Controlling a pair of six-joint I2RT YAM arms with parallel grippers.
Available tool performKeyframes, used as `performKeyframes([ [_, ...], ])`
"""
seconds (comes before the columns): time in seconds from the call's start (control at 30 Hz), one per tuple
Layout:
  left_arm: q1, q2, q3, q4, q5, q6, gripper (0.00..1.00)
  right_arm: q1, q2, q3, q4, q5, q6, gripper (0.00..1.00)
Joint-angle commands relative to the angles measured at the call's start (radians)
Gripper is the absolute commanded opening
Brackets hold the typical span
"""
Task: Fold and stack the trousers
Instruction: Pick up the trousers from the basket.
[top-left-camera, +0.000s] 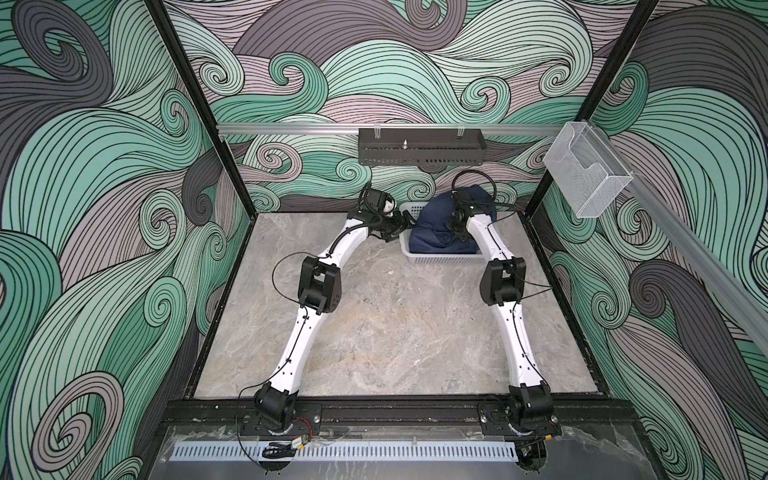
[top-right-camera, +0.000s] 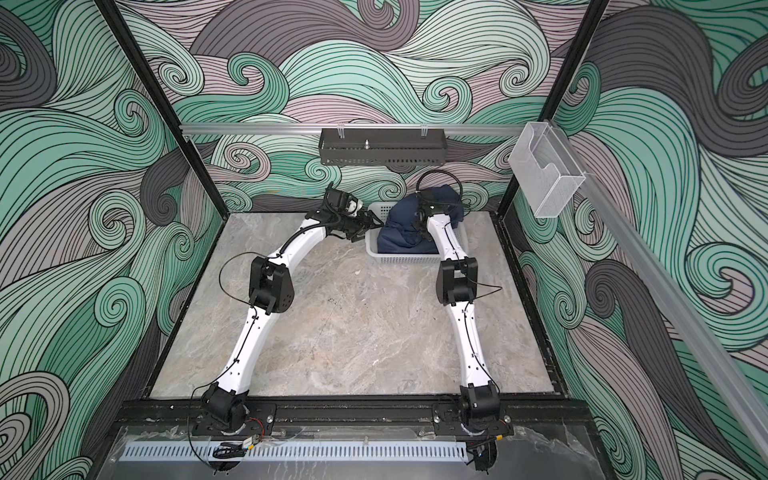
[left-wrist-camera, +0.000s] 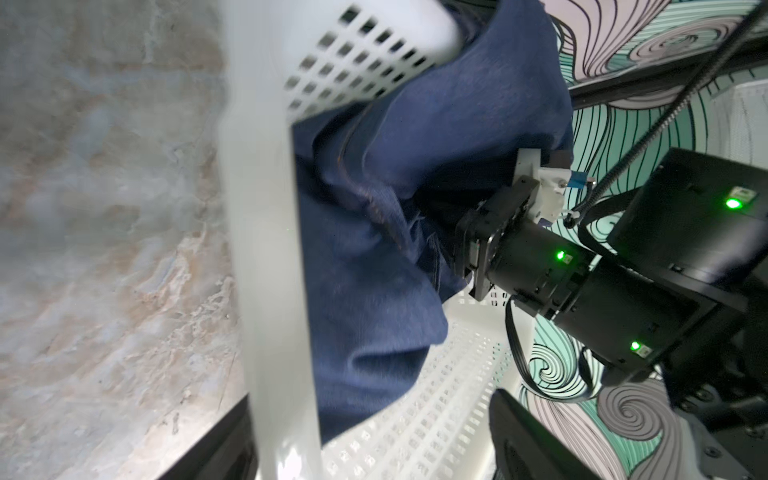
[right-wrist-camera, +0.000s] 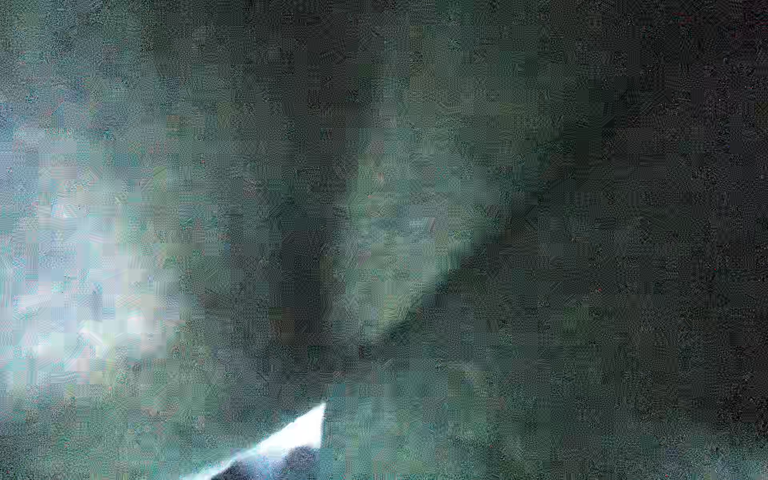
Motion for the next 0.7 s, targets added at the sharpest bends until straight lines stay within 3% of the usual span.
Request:
performKeyframes([
  [0.0, 0.024, -0.125, -0.065, 0.014, 0.005, 0.023, 0.9, -0.028, 0.028, 0.008, 0.128, 0.002, 0.076, 0.0],
  [0.23, 0.079, -0.392, -0.413, 0.122, -0.04, 0.038, 0.9, -0.024, -0.139, -0.012, 0.262, -0.005, -0.055, 0.0],
  [0.3, 0.09, -0.465, -0.513, 0.156, -0.049, 0.035, 0.9, -0.015, -0.247, -0.078, 0.274, 0.004, -0.116, 0.0],
  [0.47, 0.119, -0.631, -0.745, 0.208, -0.07, 0.03, 0.9, 0.009, -0.616, -0.464, 0.404, 0.102, -0.205, 0.0],
  [0.57, 0.135, -0.711, -0.838, 0.203, -0.067, 0.038, 0.9, 0.015, -0.753, -0.549, 0.413, 0.123, -0.255, 0.0],
  [0.67, 0.15, -0.782, -0.903, 0.168, -0.055, 0.06, 0.9, 0.019, -0.828, -0.536, 0.395, 0.124, -0.315, 0.0],
])
